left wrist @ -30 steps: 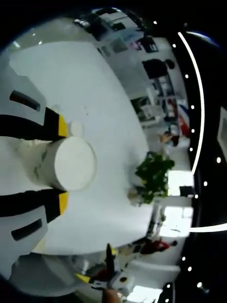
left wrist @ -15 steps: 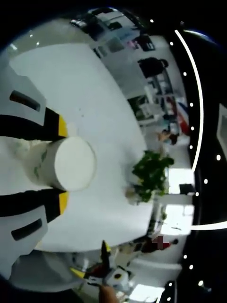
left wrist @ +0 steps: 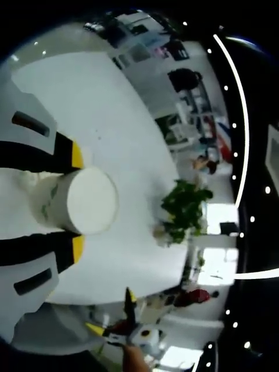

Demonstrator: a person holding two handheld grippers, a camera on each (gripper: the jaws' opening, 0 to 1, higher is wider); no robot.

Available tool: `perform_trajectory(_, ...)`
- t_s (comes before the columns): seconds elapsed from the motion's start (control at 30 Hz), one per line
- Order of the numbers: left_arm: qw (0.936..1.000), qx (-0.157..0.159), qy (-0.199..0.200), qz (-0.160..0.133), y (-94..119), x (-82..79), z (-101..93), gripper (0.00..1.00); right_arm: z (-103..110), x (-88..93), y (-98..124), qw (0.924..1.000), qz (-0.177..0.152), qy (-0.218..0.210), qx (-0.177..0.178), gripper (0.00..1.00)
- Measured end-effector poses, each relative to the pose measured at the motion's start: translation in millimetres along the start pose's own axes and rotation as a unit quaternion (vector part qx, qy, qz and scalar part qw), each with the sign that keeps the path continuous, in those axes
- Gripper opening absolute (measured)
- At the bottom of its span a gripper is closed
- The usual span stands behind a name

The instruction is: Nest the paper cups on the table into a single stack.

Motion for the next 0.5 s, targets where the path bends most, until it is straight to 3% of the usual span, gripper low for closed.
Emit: perform_trajectory(0.5, 0.9991, 0.035, -0.025, 0.005, 8.1, 1.6, -26.6, 0.37, 1.9, -13.2, -3.0, 0.9998, -0.013, 0.010, -0.008, 0.98)
Point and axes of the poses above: the point that each gripper's makers call its tool centre point, and the gripper's own axes: y roughly backward along the fingers, z roughly to its left, x roughly out of its underside, the point moved 8 cm from there along y, roughly backward along the fingers, and after that the axes turned 8 degrees about y, right-handed, at the moved point
